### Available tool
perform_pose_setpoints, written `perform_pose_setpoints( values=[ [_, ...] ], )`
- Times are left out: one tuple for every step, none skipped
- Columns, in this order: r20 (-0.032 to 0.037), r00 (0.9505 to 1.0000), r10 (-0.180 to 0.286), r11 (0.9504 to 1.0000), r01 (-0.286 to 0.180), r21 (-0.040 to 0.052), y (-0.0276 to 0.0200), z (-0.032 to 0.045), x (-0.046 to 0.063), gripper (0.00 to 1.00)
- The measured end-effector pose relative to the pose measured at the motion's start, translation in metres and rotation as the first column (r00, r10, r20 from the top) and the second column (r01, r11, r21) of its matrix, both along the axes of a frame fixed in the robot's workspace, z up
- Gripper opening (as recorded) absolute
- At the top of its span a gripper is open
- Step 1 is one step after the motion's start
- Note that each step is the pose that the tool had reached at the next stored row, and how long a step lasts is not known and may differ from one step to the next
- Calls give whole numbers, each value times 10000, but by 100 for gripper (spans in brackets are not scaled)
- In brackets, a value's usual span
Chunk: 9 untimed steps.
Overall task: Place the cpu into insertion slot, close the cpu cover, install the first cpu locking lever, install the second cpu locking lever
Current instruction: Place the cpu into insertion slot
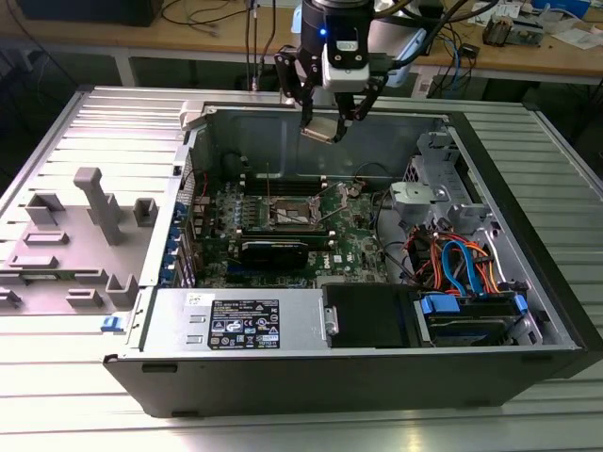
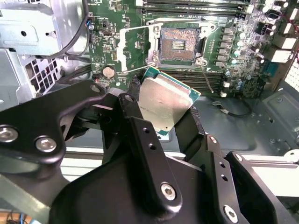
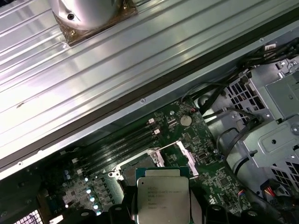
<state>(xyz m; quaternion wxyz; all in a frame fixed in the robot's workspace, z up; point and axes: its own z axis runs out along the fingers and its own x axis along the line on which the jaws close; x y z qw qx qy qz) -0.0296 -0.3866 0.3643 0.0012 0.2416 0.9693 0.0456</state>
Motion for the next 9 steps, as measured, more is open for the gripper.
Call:
perform_pose_setpoints(
  values=[
    [1,10000,-70,10000,70,0,0,0,0,55],
    [1,9999,-120,9999,120,0,0,0,0,55],
    [0,9998,-185,9998,185,0,0,0,0,55],
    [0,9995,-329,9995,329,-1,0,0,0,55],
    [-1,9987,-519,9987,519,-2,-1,0,0,55],
    [-1,9981,-623,9981,623,-1,0,-1,0,55],
    [0,9975,-704,9975,704,0,0,-2,0,55],
    [-1,9966,-826,9966,826,-1,0,-2,0,55],
    [-1,9959,-907,9959,907,-1,0,-2,0,55]
  ],
)
